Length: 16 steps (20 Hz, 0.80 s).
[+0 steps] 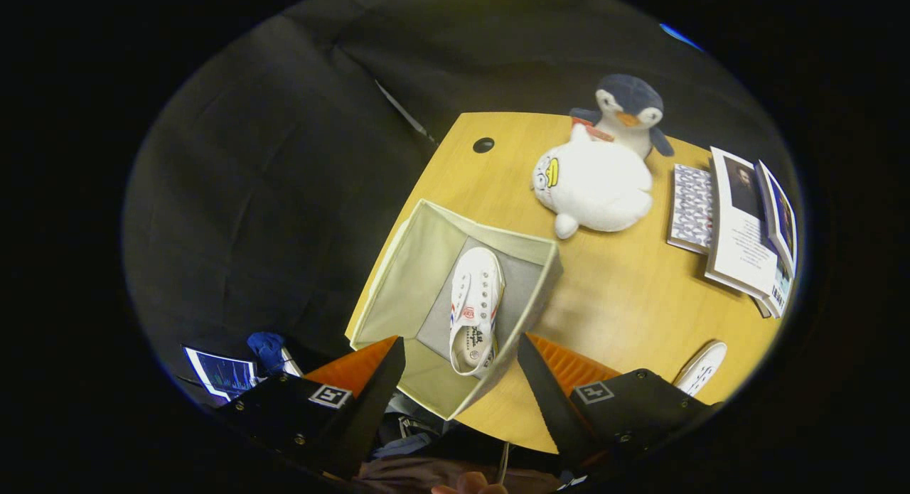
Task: Open the storage box then place both shoes into the box .Put the left shoe in first, then the right shoe, with the right side of both shoes facing outward in a uniform manner.
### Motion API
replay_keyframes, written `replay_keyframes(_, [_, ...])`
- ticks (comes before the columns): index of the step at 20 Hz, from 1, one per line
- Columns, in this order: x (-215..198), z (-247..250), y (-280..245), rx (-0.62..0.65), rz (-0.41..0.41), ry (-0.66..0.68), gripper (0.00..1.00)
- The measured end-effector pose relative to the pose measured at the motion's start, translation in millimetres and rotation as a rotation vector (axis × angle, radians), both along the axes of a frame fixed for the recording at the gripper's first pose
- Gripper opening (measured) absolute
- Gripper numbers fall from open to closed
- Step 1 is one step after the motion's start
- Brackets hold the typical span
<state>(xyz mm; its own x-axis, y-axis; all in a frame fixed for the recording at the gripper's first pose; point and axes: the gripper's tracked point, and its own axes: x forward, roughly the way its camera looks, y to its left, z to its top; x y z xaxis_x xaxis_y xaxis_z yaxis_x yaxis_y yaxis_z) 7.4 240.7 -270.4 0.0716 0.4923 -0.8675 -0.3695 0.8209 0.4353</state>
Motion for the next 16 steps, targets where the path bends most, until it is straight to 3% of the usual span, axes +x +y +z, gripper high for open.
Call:
replay_keyframes(4, [-2, 2, -60, -0.001, -0.065, 0.006, 0.98])
replay_keyframes(16, [-21, -44, -215, -0.012, -0.389, 0.057, 0.98])
